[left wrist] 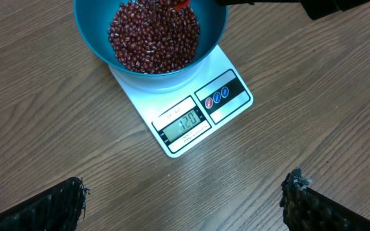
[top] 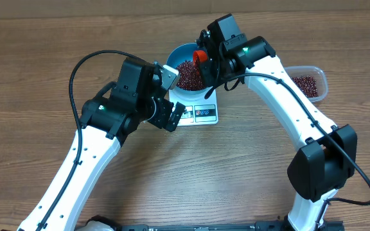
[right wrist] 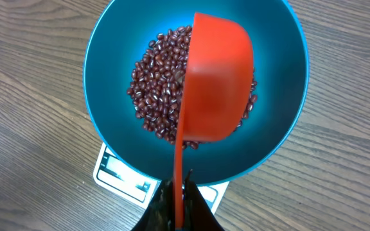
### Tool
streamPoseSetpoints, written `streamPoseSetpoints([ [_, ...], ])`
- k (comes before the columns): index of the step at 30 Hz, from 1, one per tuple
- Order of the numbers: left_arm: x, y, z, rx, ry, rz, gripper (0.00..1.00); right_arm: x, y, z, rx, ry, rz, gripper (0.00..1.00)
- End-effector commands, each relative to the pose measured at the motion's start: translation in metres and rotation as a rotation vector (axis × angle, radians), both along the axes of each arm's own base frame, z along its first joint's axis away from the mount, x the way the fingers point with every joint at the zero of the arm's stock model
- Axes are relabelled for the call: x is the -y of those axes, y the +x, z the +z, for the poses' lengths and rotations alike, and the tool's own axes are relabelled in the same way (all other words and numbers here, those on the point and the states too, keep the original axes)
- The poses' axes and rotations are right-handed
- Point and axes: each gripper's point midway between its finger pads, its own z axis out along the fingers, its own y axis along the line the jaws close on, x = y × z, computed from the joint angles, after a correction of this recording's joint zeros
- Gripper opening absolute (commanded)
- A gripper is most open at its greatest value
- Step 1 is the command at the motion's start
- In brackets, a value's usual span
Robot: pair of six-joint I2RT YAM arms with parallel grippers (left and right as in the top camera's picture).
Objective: Scoop item into bowl and weigh 150g on scale
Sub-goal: 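Tip the scoop to pour beans into the bowl, shaking it out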
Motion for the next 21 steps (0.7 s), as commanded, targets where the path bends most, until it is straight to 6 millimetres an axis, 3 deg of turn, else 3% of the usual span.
streamPoseSetpoints([
  [1, -0.0009, 0.0003, 0.0016, 0.004, -0.004, 0.014, 0.99, -0.0022, 0.0082, 0.0089, 0.037, 0.001, 0.008, 0.04],
  [21, -0.0008, 0.0003, 0.0016, 0.004, -0.004, 0.014, 0.99, -0.0029, 0.0099, 0.0095, 0.058, -0.012, 0.047, 0.04],
])
